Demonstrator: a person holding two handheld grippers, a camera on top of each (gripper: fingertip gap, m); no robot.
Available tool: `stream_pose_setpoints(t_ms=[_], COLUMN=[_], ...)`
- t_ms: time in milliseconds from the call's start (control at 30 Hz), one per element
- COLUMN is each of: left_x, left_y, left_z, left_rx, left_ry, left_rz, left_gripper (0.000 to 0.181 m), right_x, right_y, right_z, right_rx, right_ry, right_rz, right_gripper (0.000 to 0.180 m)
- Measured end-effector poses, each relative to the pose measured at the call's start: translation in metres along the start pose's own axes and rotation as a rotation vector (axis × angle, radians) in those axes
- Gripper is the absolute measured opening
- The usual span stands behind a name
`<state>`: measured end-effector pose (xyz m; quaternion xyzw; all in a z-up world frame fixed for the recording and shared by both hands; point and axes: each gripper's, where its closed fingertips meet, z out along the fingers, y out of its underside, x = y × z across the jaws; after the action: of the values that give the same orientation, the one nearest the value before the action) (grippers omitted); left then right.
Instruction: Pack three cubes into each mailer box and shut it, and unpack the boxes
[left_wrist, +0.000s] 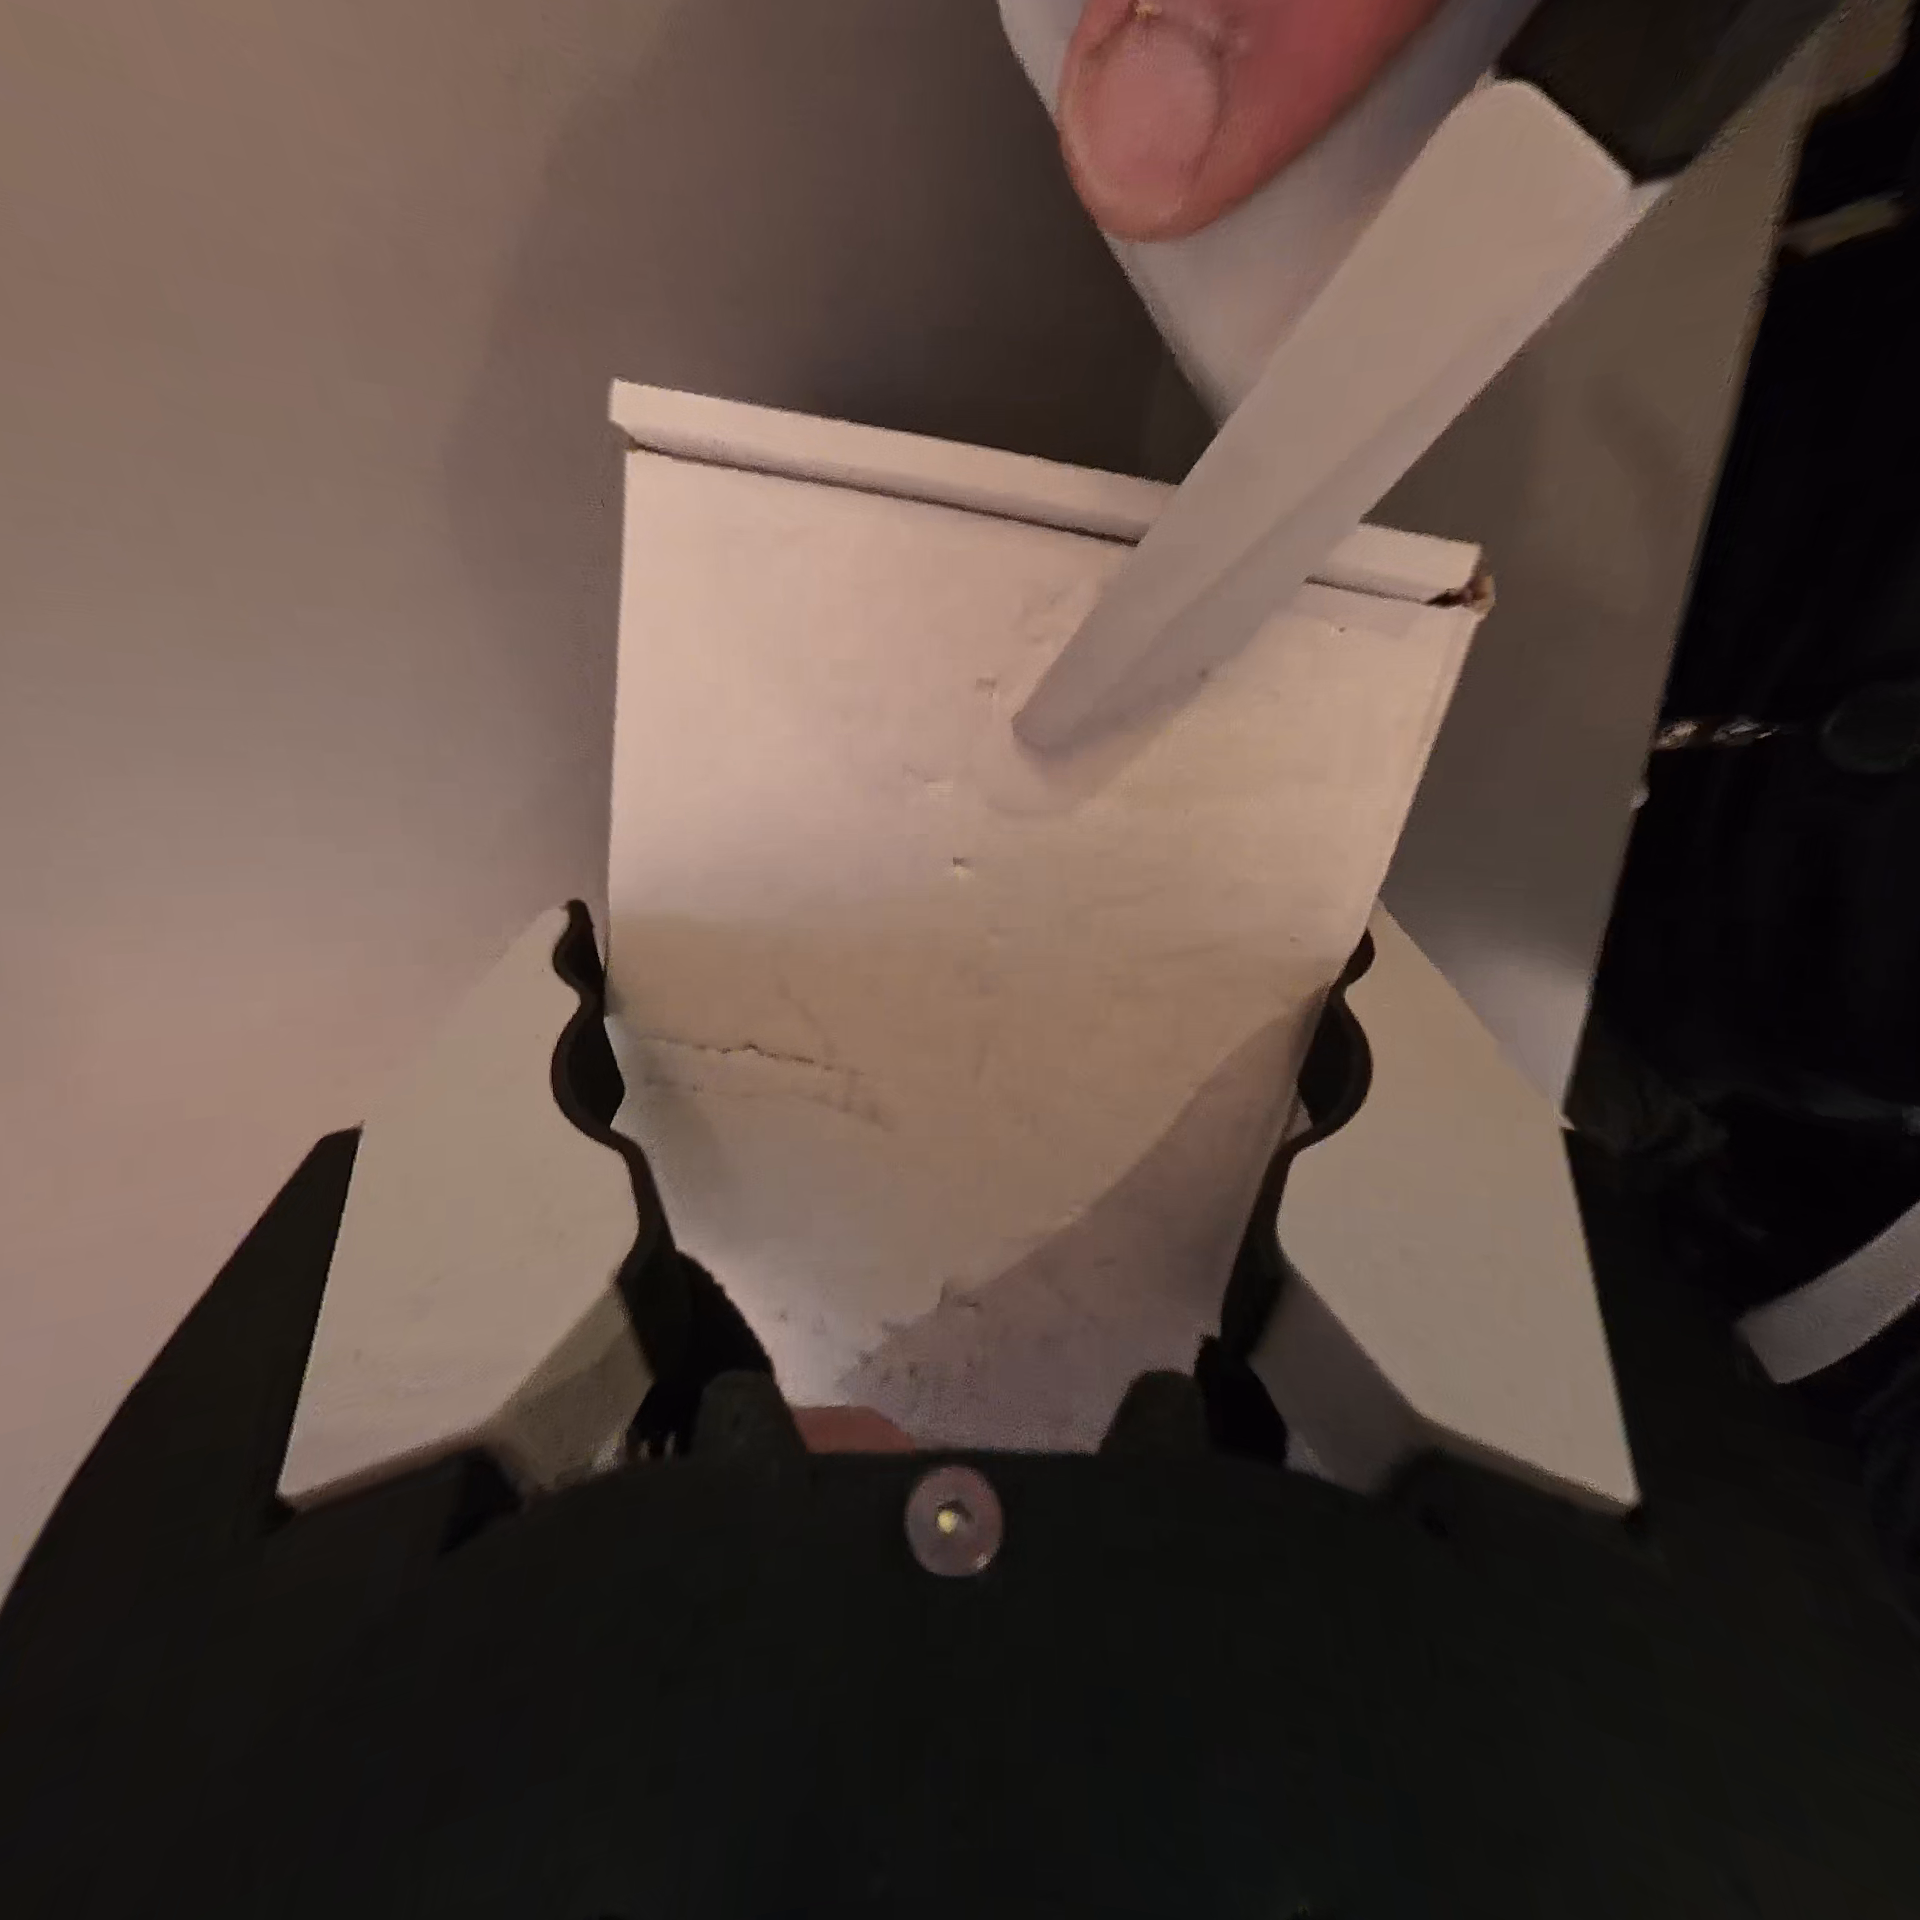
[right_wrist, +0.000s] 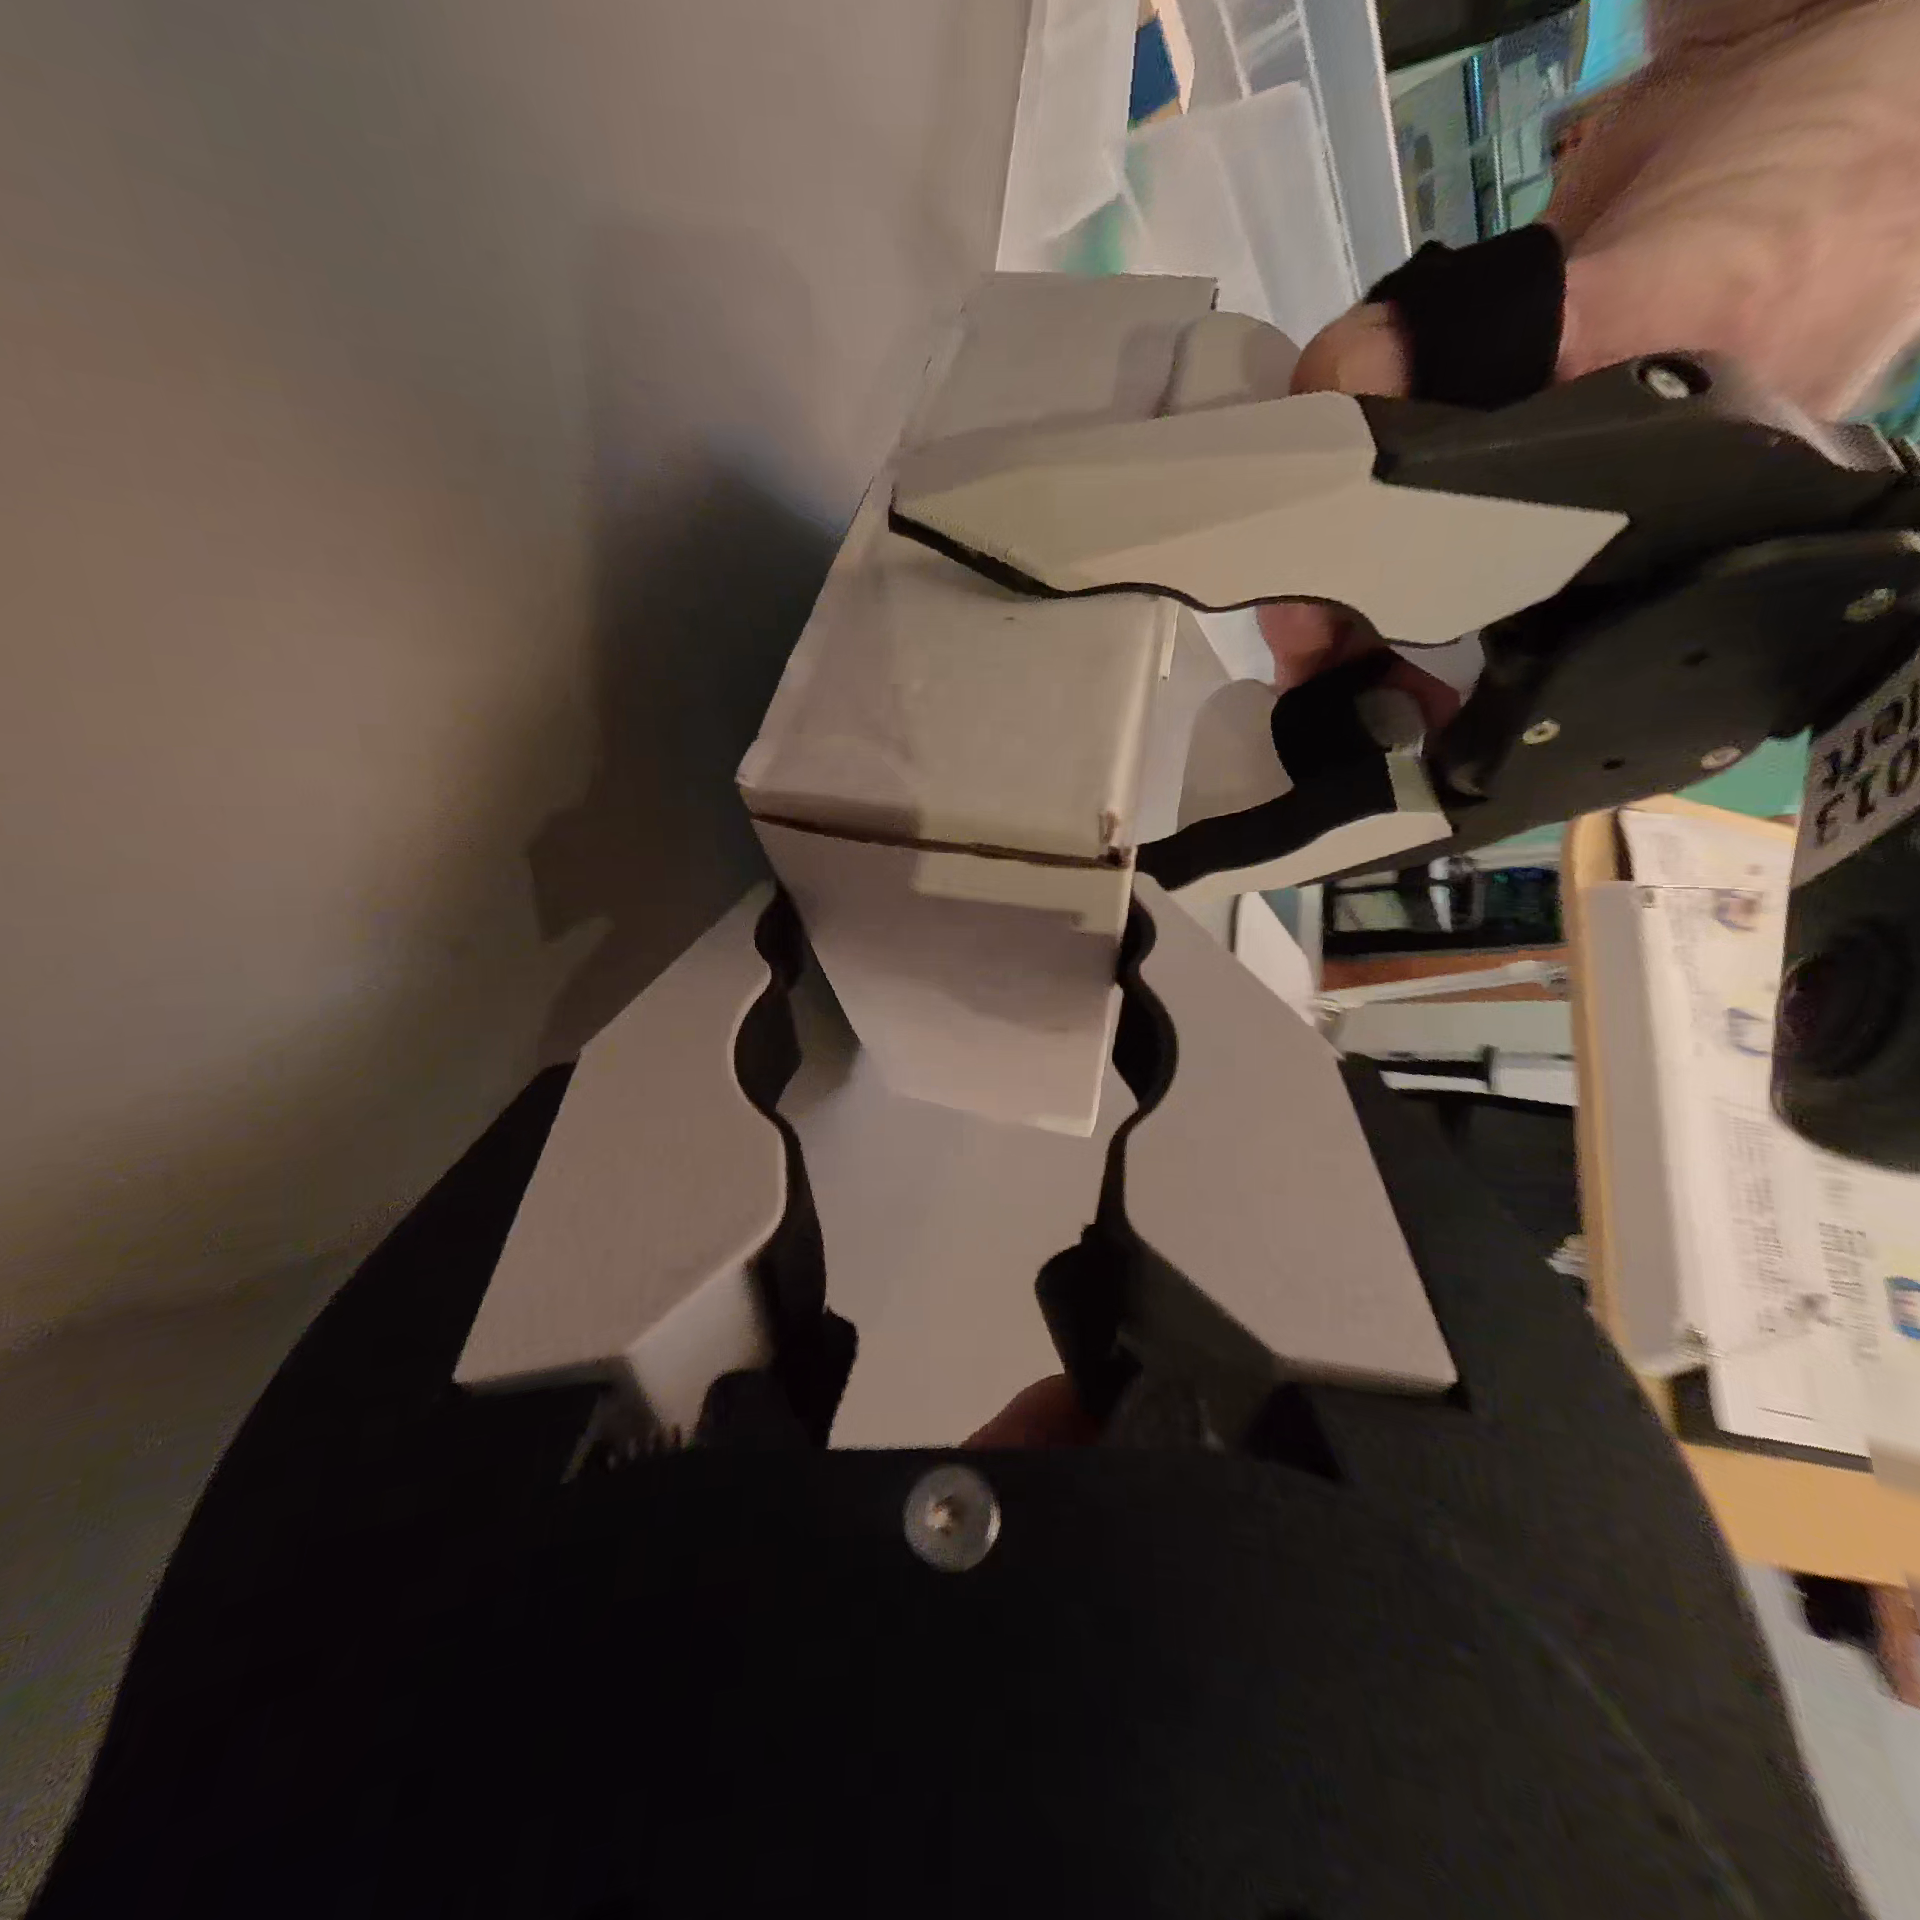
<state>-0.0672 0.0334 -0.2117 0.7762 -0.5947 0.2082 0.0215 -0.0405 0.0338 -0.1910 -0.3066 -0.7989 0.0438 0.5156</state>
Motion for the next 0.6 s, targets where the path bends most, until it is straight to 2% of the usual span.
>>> stream_pose_setpoints(t_ms=[67,133,233,333,433,500,600], left_x=[0.004,0.001,0.006,0.017,0.009,0.001,-0.013], left_y=[-0.004,-0.008,-0.01,0.003,0.032,0.044,0.028], left_z=[-0.004,-0.012,-0.029,-0.041,-0.04,-0.03,-0.019], left_rx=[0.074,0.155,0.28,0.35,0.322,0.305,0.416], left_ry=[0.054,0.013,-0.067,-0.207,-0.455,-0.523,-0.627], left_rz=[-0.061,-0.052,-0.03,0.03,0.07,0.046,0.074], left_gripper=[0.132,0.128,0.136,0.136,0.13,0.124,0.107], right_x=[0.0,0.002,0.004,0.007,0.007,0.007,0.008], right_y=[-0.004,-0.002,0.004,0.013,0.018,0.022,0.023], right_z=[-0.002,-0.004,-0.012,-0.02,-0.026,-0.03,-0.033], right_rx=[0.053,0.083,0.135,0.166,0.193,0.208,0.247], right_ry=[-0.029,-0.058,-0.098,-0.13,-0.165,-0.187,-0.206], right_rz=[0.084,0.167,0.258,0.324,0.367,0.397,0.452], right_gripper=[0.059,0.058,0.058,0.058,0.059,0.059,0.059])
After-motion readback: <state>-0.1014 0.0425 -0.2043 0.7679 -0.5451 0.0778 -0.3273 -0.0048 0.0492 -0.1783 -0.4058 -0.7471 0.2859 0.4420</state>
